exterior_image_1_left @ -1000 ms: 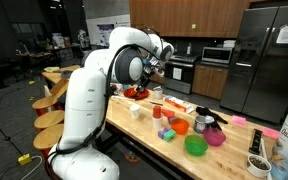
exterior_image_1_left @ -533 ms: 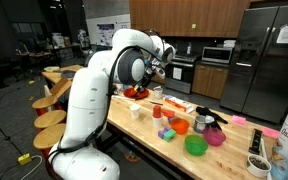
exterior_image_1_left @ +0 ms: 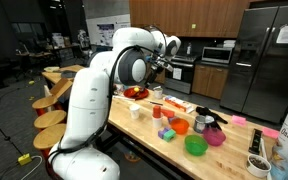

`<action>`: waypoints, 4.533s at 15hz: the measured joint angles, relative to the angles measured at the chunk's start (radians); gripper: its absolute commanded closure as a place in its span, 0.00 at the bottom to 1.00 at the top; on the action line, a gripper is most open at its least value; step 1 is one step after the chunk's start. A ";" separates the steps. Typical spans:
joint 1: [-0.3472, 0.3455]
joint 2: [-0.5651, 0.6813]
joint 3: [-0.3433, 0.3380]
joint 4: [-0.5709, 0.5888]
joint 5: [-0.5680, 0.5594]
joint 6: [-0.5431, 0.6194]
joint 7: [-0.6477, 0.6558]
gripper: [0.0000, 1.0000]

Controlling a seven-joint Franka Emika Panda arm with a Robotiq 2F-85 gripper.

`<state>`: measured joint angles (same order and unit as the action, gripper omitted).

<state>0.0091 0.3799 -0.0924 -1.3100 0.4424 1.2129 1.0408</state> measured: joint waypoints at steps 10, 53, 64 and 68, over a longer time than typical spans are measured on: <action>0.030 -0.005 0.000 -0.024 -0.195 0.139 0.450 0.00; 0.311 -0.004 -0.574 -0.304 -0.080 0.310 1.555 0.00; 0.878 0.242 -1.206 -0.307 0.234 0.069 1.563 0.00; 0.996 0.377 -1.382 -0.344 0.344 -0.091 1.567 0.00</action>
<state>1.0048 0.7571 -1.4740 -1.6540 0.7868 1.1214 2.6083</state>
